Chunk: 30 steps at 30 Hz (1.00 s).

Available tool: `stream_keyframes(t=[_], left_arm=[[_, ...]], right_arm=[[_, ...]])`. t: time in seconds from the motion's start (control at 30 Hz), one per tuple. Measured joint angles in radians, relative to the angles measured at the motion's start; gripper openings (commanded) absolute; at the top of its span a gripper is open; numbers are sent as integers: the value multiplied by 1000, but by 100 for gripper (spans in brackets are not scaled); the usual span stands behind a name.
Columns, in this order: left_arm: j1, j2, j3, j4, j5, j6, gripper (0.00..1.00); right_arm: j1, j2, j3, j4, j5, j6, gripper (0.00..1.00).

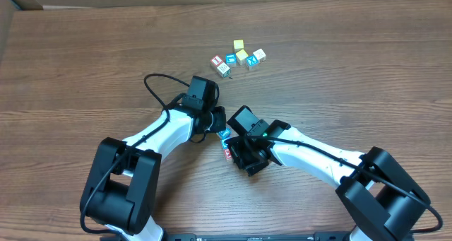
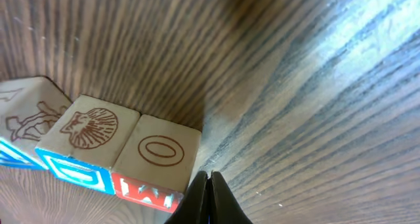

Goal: Flip 3 blocks

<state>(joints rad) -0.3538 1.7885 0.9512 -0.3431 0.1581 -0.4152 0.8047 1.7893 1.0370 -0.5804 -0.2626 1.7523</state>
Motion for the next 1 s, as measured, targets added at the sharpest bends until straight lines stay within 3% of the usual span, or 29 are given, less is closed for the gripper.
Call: stream_keyframes(t=[0.23, 0.4, 0.57, 1.0], left_arm=[[0, 0, 0, 12, -43, 0, 15], [0, 0, 0, 27, -62, 4, 11], [0, 0, 0, 29, -66, 19, 7], [0, 0, 0, 116, -46, 113, 4]], right_arm=[[-1, -122, 0, -3, 120, -103, 4], [-38, -184, 1, -3, 254, -303, 4], [-90, -184, 1, -50, 312, -413, 4], [-144, -184, 1, -60, 334, -531, 4]])
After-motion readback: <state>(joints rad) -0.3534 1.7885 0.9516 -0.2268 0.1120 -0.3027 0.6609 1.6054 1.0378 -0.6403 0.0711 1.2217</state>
